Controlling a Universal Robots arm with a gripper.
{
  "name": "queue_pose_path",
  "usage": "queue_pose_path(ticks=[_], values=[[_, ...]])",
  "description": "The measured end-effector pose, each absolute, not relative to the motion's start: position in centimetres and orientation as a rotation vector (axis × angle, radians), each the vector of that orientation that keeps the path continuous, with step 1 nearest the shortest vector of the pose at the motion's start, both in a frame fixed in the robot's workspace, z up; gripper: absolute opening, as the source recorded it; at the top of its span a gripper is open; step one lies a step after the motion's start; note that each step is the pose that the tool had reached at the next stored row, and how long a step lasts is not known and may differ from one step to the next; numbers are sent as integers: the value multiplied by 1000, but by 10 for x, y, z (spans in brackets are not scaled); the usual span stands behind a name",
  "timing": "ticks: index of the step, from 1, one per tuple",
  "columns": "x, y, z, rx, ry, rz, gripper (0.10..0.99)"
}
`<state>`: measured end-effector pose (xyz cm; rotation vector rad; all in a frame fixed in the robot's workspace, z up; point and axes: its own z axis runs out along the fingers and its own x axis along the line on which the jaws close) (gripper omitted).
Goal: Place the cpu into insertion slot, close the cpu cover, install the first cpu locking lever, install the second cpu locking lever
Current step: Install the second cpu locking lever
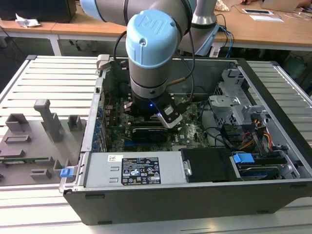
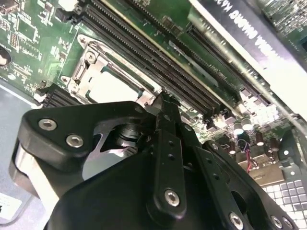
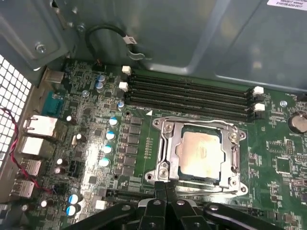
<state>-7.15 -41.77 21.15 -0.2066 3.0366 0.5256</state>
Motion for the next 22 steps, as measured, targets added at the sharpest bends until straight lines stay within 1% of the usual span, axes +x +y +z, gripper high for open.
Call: queue_pose_path(ticks=[7, 13, 22], values=[[-76, -418, 203, -207, 3034, 536, 106], [-80, -418, 198, -205, 3025, 579, 106], [-81, -412, 189, -204, 3019, 604, 106]])
